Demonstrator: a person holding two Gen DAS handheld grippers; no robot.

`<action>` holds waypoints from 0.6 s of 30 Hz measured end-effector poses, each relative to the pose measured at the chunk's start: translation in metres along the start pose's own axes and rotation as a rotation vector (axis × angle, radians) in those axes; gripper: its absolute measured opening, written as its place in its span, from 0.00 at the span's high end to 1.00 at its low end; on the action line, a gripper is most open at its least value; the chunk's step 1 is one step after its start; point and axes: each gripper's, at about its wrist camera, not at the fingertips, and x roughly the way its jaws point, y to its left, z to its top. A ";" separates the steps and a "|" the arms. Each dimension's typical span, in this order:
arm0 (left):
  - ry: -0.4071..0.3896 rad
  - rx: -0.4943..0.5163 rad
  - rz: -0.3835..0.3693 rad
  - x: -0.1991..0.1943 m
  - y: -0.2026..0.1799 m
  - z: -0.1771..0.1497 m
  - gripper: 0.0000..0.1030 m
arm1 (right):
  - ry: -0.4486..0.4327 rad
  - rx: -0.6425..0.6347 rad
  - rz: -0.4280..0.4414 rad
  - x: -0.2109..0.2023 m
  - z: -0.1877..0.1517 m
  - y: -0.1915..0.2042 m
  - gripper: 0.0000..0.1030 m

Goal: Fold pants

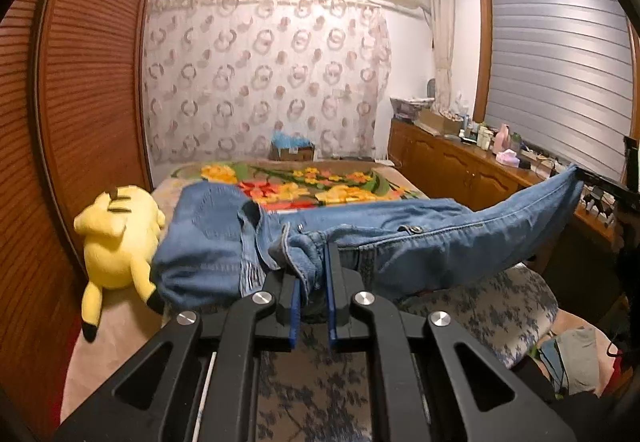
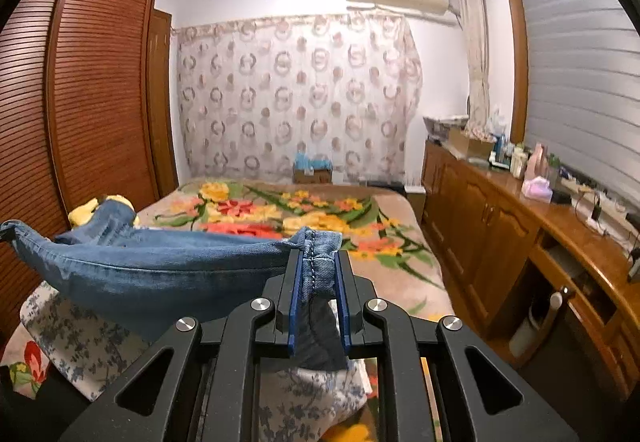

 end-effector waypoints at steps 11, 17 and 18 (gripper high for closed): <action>-0.006 0.014 0.044 0.041 0.013 0.022 0.90 | 0.039 -0.027 -0.007 0.045 -0.008 0.004 0.85; 0.007 0.014 0.060 0.075 0.020 0.031 0.90 | 0.062 -0.014 -0.006 0.082 0.004 -0.007 0.85; 0.010 0.013 0.061 0.081 0.021 0.033 0.90 | 0.065 -0.010 -0.006 0.084 0.006 -0.009 0.85</action>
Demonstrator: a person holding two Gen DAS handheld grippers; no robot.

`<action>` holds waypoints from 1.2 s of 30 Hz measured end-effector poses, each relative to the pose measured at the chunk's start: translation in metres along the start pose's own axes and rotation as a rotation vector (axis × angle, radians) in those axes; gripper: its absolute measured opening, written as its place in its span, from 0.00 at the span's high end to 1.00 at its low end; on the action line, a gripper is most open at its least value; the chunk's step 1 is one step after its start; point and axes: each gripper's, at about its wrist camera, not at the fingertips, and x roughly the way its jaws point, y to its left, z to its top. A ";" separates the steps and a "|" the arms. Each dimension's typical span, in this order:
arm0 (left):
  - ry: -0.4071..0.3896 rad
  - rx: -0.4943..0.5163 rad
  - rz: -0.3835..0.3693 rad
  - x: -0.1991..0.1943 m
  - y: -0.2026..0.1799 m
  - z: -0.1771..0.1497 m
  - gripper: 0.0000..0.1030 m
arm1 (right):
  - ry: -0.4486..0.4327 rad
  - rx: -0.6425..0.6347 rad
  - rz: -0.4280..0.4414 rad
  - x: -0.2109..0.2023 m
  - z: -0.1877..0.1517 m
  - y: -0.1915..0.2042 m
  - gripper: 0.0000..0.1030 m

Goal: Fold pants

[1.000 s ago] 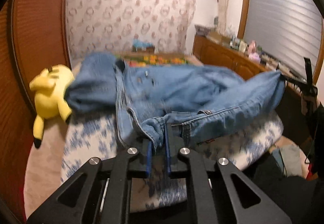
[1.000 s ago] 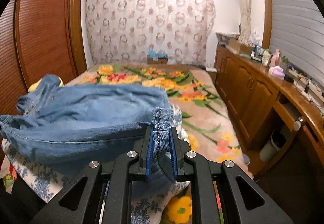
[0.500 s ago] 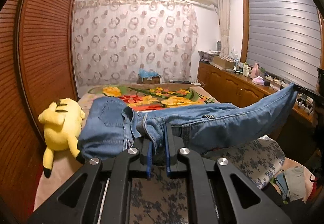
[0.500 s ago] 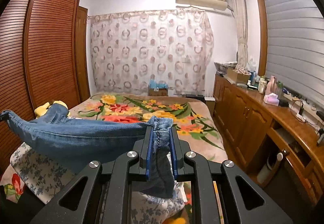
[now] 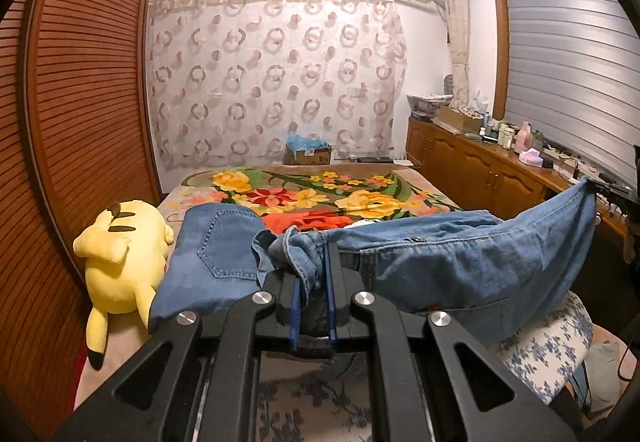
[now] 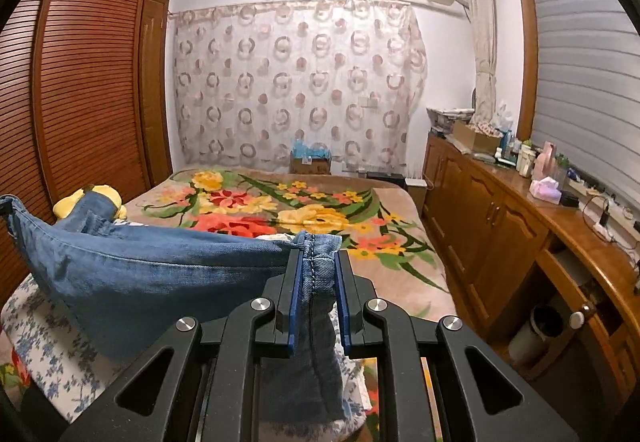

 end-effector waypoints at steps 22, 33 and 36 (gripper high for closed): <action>0.061 0.016 0.039 0.134 0.010 0.046 0.90 | 0.043 0.008 -0.041 0.105 0.037 -0.002 0.85; 0.133 0.007 0.062 0.198 0.024 0.041 0.90 | 0.115 -0.023 -0.058 0.168 0.040 0.003 0.85; 0.154 0.001 0.066 0.210 0.027 0.037 0.89 | 0.142 -0.035 -0.060 0.183 0.043 0.005 0.85</action>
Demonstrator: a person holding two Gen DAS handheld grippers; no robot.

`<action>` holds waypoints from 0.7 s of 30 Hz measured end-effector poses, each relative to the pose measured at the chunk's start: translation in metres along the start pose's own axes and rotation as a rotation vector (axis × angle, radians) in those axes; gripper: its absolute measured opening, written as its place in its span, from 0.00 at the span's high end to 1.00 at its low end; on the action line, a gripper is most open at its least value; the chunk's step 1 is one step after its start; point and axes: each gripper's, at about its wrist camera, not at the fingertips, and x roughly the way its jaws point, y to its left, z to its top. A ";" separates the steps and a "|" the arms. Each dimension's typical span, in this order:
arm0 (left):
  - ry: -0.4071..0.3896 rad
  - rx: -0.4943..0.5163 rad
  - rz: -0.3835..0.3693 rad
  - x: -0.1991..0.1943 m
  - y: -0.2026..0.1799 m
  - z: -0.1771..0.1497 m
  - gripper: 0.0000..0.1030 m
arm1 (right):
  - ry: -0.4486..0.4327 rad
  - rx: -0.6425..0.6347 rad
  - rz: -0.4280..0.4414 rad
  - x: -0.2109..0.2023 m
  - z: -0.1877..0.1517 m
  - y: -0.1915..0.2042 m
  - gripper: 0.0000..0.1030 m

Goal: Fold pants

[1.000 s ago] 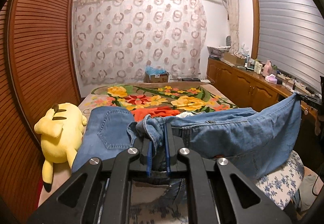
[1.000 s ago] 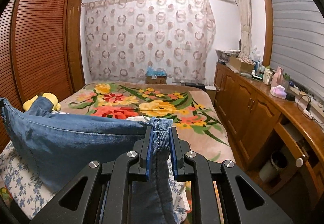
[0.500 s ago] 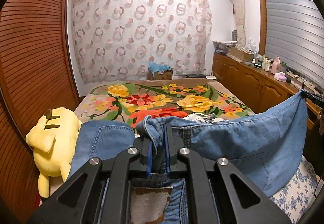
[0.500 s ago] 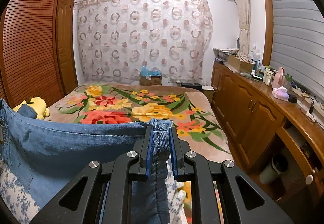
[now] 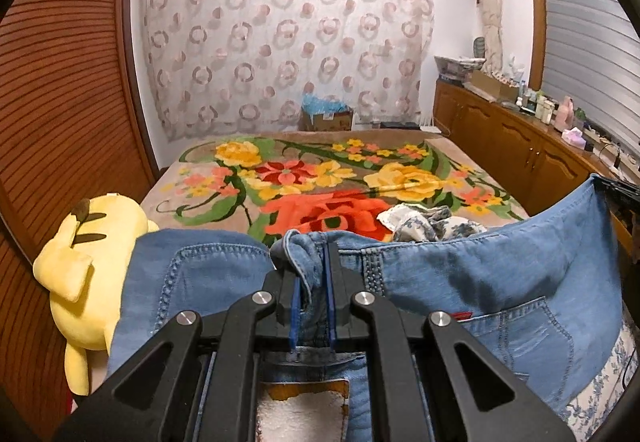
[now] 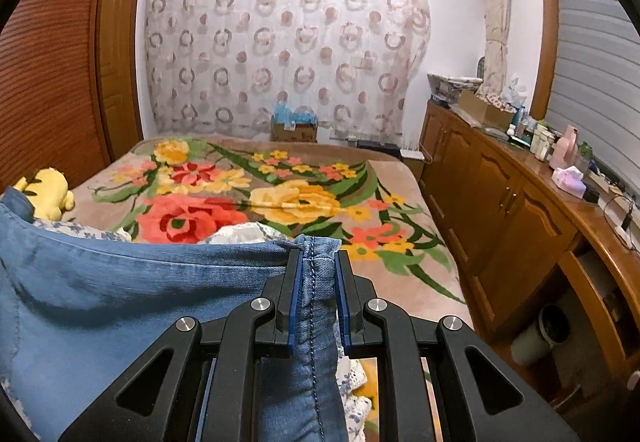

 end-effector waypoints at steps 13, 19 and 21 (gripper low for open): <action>0.111 0.009 -0.011 0.024 -0.002 -0.004 0.81 | 0.131 -0.016 -0.002 0.026 0.014 0.000 0.85; 0.095 0.031 0.048 0.008 0.000 -0.010 0.51 | 0.134 0.019 0.012 0.014 0.024 -0.007 0.81; 0.089 0.024 0.041 0.000 0.003 -0.012 0.48 | 0.125 0.022 0.000 0.007 0.028 -0.007 0.78</action>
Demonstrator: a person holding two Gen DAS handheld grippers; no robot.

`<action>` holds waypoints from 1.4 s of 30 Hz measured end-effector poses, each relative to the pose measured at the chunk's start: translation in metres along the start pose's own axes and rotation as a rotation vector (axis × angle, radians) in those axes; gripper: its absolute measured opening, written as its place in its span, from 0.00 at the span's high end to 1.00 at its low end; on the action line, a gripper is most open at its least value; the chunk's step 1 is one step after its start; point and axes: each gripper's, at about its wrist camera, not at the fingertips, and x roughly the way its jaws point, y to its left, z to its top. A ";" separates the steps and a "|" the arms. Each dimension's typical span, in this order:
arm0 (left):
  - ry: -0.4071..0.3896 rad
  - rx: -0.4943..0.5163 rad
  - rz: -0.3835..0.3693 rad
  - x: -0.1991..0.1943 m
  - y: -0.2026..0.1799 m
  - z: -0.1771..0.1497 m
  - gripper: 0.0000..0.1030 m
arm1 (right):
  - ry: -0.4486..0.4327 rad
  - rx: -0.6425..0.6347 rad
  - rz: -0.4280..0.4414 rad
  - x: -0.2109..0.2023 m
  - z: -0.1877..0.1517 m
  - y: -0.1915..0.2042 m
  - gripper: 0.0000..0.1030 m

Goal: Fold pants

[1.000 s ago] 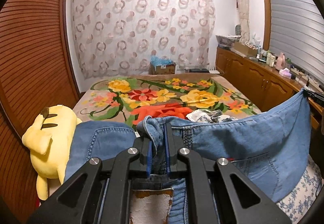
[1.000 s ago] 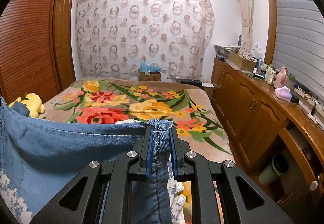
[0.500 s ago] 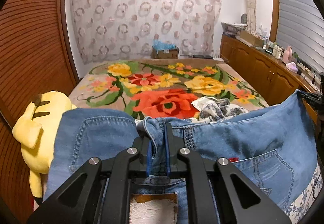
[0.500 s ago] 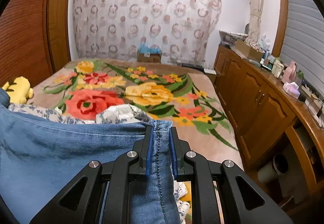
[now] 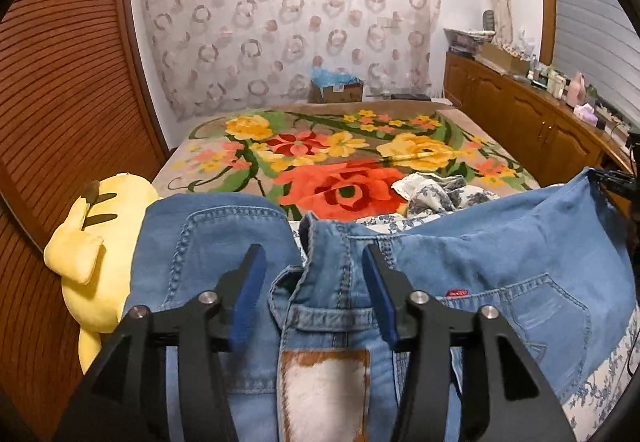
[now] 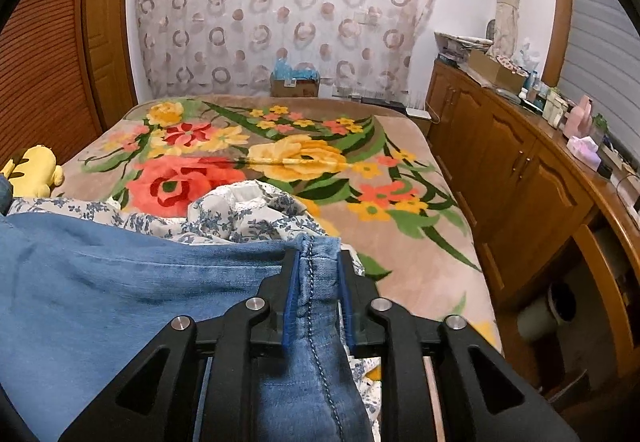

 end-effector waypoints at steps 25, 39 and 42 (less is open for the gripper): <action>-0.018 0.042 -0.058 -0.082 -0.031 -0.072 0.36 | -0.025 -0.013 0.215 -0.126 -0.095 0.022 0.56; 0.010 0.007 -0.025 -0.105 -0.019 -0.118 0.36 | 0.058 -0.124 0.353 -0.166 -0.138 0.038 0.56; 0.014 -0.001 -0.008 -0.108 -0.012 -0.122 0.36 | 0.085 -0.156 0.354 -0.165 -0.140 0.039 0.52</action>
